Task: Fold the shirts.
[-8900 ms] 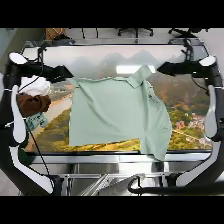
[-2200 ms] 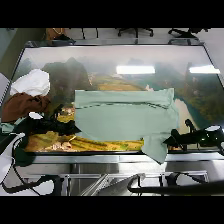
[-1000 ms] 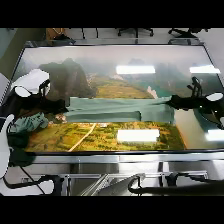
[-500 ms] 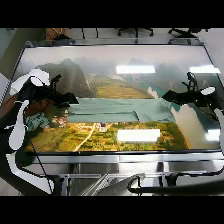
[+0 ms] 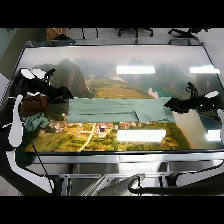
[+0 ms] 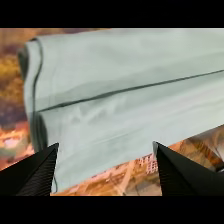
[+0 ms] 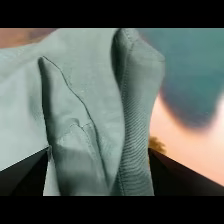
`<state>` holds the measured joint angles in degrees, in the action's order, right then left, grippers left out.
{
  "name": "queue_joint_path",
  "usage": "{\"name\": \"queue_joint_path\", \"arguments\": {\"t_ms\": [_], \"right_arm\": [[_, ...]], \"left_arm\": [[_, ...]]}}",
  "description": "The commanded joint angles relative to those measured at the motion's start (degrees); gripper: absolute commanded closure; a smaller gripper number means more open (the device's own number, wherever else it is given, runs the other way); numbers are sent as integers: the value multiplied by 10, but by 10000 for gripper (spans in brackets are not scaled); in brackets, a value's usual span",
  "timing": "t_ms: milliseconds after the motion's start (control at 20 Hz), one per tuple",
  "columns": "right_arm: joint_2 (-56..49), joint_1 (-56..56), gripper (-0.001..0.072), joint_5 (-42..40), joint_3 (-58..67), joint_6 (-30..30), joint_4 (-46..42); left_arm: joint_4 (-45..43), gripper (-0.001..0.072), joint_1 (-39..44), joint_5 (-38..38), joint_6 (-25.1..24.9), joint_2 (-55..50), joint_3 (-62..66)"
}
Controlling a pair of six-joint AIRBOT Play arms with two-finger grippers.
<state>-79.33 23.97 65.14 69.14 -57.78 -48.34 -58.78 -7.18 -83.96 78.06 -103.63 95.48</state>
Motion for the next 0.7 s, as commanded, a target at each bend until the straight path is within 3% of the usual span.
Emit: {"name": "queue_joint_path", "arguments": {"t_ms": [0, 150, 250, 300, 350, 400, 650], "right_arm": [[-30, -7, 25, 14, -1, 25, 34], [-47, -27, 48, 13, -1, 32, 35], [-52, -35, 475, 14, -1, 36, 35], [-50, -35, 635, 14, 0, 40, 36], [-48, -33, 687, 14, 4, 40, 35], [-42, -32, 688, 16, 12, 40, 33], [15, -25, 690, 93, 78, 29, 32]], "left_arm": [[9, 49, -18, -42, 16, 0, 6], [49, 50, -3, -33, 15, 0, 6], [66, 95, 21, -15, 15, 0, 6], [65, 338, 37, -6, 15, 0, 6], [65, 613, 56, 2, 15, 0, 6], [65, 696, 74, 12, 15, 0, 6], [64, 696, 216, 108, 15, -2, 6]]}}
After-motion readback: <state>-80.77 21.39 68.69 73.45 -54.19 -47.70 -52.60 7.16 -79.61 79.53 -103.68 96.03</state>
